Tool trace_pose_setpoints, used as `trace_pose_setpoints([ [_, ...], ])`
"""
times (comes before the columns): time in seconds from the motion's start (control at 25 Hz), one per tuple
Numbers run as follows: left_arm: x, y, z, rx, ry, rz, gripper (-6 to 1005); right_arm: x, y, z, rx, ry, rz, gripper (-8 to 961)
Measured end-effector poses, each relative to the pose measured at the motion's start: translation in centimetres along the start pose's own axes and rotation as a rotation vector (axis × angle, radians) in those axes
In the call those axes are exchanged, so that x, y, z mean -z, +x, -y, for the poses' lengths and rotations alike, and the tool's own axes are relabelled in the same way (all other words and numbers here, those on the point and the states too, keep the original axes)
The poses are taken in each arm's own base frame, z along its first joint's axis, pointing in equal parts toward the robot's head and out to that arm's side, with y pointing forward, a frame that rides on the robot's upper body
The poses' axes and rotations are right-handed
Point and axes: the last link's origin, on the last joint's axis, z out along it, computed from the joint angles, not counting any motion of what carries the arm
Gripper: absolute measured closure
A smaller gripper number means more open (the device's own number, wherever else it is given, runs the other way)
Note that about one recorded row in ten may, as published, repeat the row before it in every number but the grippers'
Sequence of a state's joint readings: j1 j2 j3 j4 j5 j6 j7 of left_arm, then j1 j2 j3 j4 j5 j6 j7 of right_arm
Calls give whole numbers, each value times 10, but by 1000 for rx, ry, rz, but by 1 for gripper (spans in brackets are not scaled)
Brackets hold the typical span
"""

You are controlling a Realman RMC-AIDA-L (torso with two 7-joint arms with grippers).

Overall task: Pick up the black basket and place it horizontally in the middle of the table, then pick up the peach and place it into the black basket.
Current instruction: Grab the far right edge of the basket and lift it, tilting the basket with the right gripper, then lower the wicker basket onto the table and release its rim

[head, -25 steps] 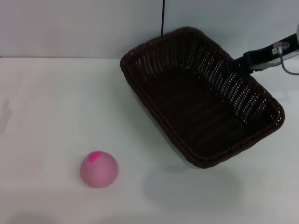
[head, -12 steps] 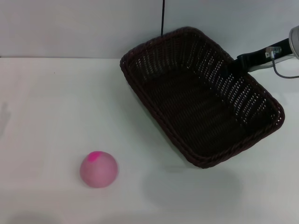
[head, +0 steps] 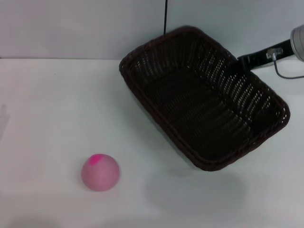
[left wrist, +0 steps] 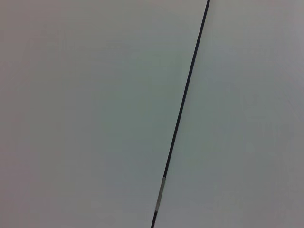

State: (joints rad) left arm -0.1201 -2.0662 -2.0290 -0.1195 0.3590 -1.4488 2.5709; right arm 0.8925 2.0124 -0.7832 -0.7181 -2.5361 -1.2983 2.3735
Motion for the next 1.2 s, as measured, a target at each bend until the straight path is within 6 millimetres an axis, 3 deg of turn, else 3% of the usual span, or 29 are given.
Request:
trace_pose_setpoints([
  [0.12, 4, 0, 2, -2, 8, 4, 154, 7, -10, -6, 120, -27, 22, 779],
  [0.28, 8, 0, 4, -4, 15, 6, 155, 12, -18, -12, 231, -44, 11, 779],
  [0.52, 18, 1, 5, -4, 17, -6, 156, 14, -29, -32, 591, -114, -13, 780],
  [0.92, 23, 1, -4, 8, -21, -22, 157, 4, -26, -54, 867, -231, -17, 780],
  [1.2, 28, 1, -9, 17, -44, -26, 159, -9, -18, -62, 970, -257, -52, 779],
])
